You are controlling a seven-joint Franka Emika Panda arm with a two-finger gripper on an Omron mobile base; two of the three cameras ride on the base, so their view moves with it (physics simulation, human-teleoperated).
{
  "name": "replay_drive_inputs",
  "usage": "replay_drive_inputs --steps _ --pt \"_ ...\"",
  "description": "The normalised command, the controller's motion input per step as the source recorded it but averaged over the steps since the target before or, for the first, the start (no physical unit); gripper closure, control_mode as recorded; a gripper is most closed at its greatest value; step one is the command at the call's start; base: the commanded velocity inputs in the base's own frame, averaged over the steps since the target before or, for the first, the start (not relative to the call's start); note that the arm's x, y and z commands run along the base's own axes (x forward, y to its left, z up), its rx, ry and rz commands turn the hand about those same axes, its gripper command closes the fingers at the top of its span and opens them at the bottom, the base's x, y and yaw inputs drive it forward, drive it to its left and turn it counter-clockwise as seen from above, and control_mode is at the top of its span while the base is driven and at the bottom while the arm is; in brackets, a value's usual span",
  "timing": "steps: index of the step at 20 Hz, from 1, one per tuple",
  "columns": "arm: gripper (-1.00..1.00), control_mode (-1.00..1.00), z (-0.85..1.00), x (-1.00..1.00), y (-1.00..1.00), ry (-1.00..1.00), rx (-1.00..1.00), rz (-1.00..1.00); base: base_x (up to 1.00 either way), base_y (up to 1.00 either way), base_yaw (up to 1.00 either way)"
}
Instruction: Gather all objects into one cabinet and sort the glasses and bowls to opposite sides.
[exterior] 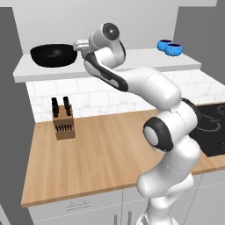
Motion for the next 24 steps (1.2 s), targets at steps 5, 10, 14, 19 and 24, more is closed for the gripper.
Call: replay_drive_inputs --steps 5,10,14,19,24 --pt "1.00 -1.00 0.00 -0.43 -0.01 0.00 0.00 -0.03 0.00 0.00 0.00" --pt "1.00 -1.00 0.00 -0.32 -0.02 0.00 0.00 -0.01 0.00 0.00 0.00" --pt "1.00 -1.00 0.00 -0.22 -0.03 0.00 0.00 0.00 0.00 0.00 0.00" --pt "1.00 -1.00 0.00 -0.26 -0.12 0.00 0.00 -0.06 0.00 0.00 0.00" --pt "1.00 -1.00 0.00 -0.02 -0.38 0.00 0.00 -0.15 0.00 0.00 0.00"
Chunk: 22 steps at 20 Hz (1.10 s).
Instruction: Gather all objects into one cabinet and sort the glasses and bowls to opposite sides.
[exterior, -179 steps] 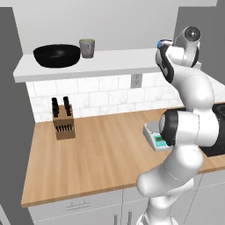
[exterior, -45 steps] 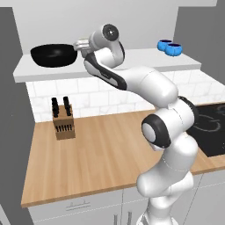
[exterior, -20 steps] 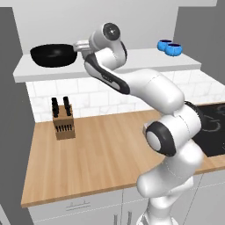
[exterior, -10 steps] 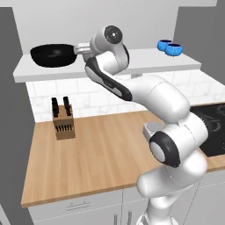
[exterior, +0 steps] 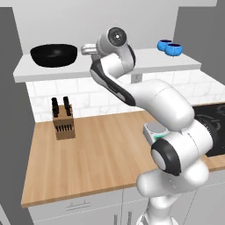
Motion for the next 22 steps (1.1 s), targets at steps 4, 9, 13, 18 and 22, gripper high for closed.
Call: replay_drive_inputs --steps 4,9,13,18,22 --pt "1.00 -1.00 0.00 0.00 -0.68 0.00 0.00 -0.18 0.00 0.00 0.00" --pt "1.00 -1.00 0.00 0.00 -0.73 0.00 0.00 -0.18 0.00 0.00 0.00" --pt "1.00 -1.00 0.00 0.00 -0.67 0.00 0.00 -0.19 0.00 0.00 0.00" --pt "1.00 -1.00 0.00 0.00 -0.69 0.00 0.00 -0.18 0.00 0.00 0.00" --pt "1.00 -1.00 0.00 0.00 -0.70 0.00 0.00 -0.16 0.00 0.00 0.00"
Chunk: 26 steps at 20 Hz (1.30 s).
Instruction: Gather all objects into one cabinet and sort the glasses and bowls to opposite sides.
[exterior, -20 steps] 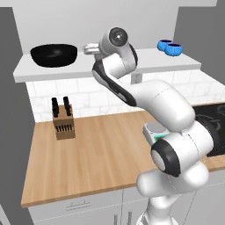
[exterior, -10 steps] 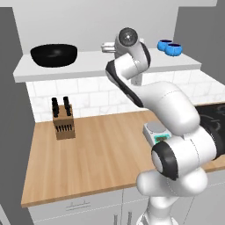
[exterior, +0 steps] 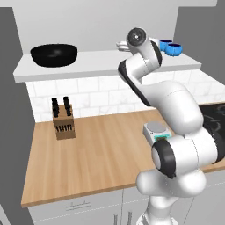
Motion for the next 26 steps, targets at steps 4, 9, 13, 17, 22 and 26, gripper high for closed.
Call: replay_drive_inputs --steps 4,9,13,17,22,26 --pt "1.00 -1.00 -0.03 -0.01 -0.75 0.00 0.00 -0.14 0.00 0.00 0.00" --pt "1.00 -1.00 -0.02 -0.07 -0.72 0.00 0.00 -0.11 0.00 0.00 0.00" --pt "1.00 -1.00 -0.03 -0.09 -0.76 0.00 0.00 -0.10 0.00 0.00 0.00" --pt "1.00 -1.00 -0.02 -0.14 -0.67 0.00 0.00 -0.10 0.00 0.00 0.00" --pt "1.00 -1.00 0.00 -0.02 -0.41 0.00 0.00 -0.08 0.00 0.00 0.00" --pt "1.00 -1.00 0.00 0.00 -0.31 0.00 0.00 -0.05 0.00 0.00 0.00"
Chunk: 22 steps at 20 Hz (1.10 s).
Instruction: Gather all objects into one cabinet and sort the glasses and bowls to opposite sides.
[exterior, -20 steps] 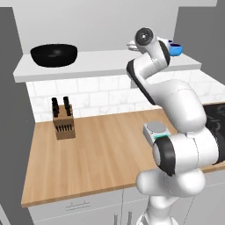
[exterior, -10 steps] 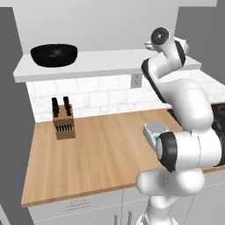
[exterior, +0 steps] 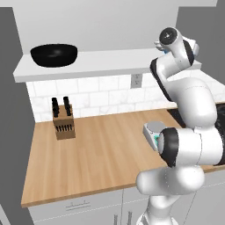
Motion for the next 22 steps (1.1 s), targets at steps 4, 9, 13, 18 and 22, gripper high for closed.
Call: replay_drive_inputs --steps 4,9,13,18,22 --pt "1.00 -1.00 0.00 -0.04 -0.28 0.00 0.00 -0.04 0.00 0.00 0.00" --pt "1.00 -1.00 0.00 -0.03 -0.09 0.00 0.00 -0.03 0.00 0.00 0.00" --pt "1.00 -1.00 0.00 0.00 -0.01 0.00 0.00 0.00 0.00 0.00 0.00" --pt "1.00 -1.00 0.00 0.00 0.00 0.00 0.00 0.00 0.00 0.00 0.00" --pt "1.00 -1.00 0.00 0.00 0.00 0.00 0.00 0.00 0.00 0.00 0.00"
